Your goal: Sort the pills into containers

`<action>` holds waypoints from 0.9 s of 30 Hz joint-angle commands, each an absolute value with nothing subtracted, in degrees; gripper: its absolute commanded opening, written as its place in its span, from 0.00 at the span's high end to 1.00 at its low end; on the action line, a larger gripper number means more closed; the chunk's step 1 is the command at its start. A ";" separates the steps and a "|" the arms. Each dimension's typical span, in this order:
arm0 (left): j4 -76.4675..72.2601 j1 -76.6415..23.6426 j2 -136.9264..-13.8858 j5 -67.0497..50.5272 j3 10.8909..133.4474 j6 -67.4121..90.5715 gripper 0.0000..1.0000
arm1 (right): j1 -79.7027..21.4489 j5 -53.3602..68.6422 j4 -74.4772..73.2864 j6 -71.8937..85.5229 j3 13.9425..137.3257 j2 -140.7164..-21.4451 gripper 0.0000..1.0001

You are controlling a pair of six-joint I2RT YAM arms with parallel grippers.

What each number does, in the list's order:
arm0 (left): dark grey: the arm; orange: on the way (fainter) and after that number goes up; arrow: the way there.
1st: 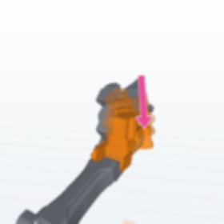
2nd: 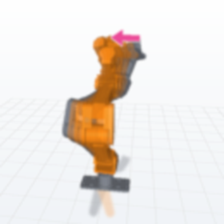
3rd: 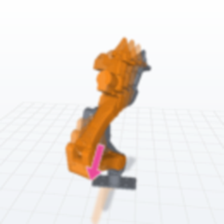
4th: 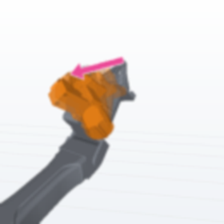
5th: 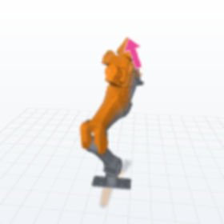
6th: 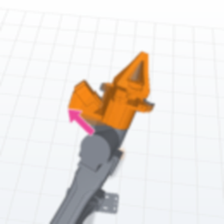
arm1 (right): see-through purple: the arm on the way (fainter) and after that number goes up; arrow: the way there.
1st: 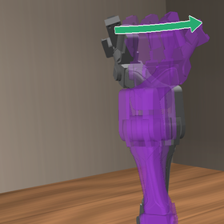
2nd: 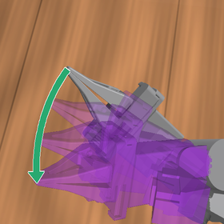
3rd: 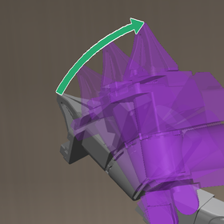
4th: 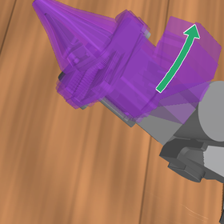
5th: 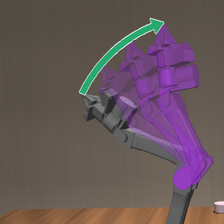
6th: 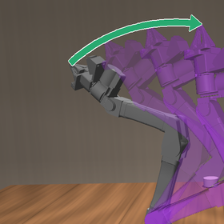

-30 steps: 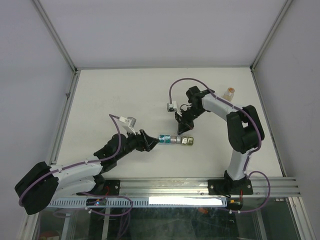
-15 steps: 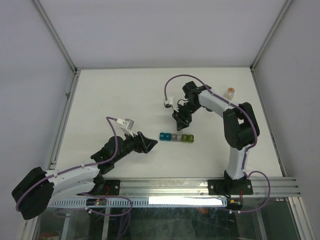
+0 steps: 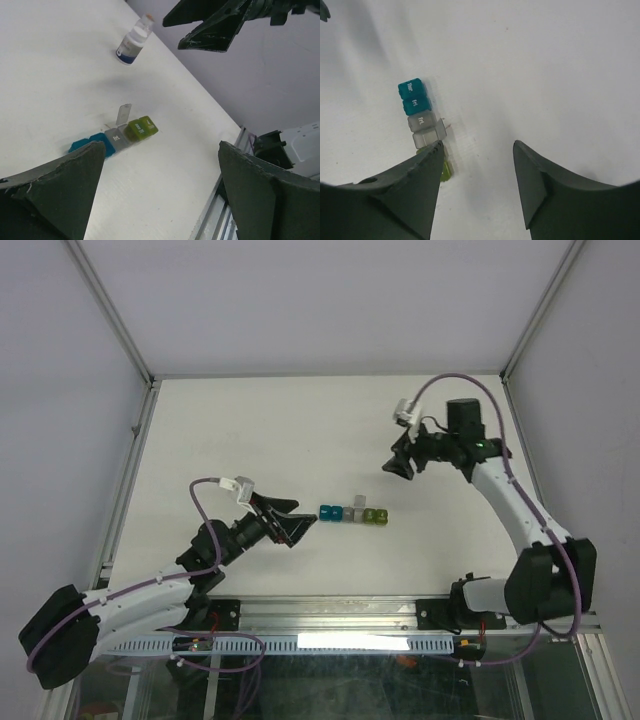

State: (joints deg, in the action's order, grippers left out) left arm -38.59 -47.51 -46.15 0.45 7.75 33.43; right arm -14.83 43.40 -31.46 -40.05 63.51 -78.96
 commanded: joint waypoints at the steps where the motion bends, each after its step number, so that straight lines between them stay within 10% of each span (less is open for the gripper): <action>1: -54.41 -46.93 -48.88 -4.96 5.44 34.29 0.01 | -5.42 59.79 -21.69 -33.69 55.74 -70.82 0.43; 5: -50.88 -46.94 -57.24 -6.37 10.25 33.00 0.04 | -10.76 63.18 -31.70 -42.62 55.27 -75.01 0.58; 12: -39.42 -46.28 -72.30 -8.46 22.71 33.15 0.52 | -21.17 55.42 -31.66 -42.39 57.90 -87.03 0.90; 27: -34.63 -40.51 -93.55 -20.06 33.73 38.93 0.74 | -23.99 43.17 -24.10 -30.62 58.53 -93.46 0.96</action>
State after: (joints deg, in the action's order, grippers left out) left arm -33.95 -40.77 -92.36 -15.81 31.33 37.04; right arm -23.75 46.19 -28.08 -34.30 56.60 -92.86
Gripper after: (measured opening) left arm 0.261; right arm 0.043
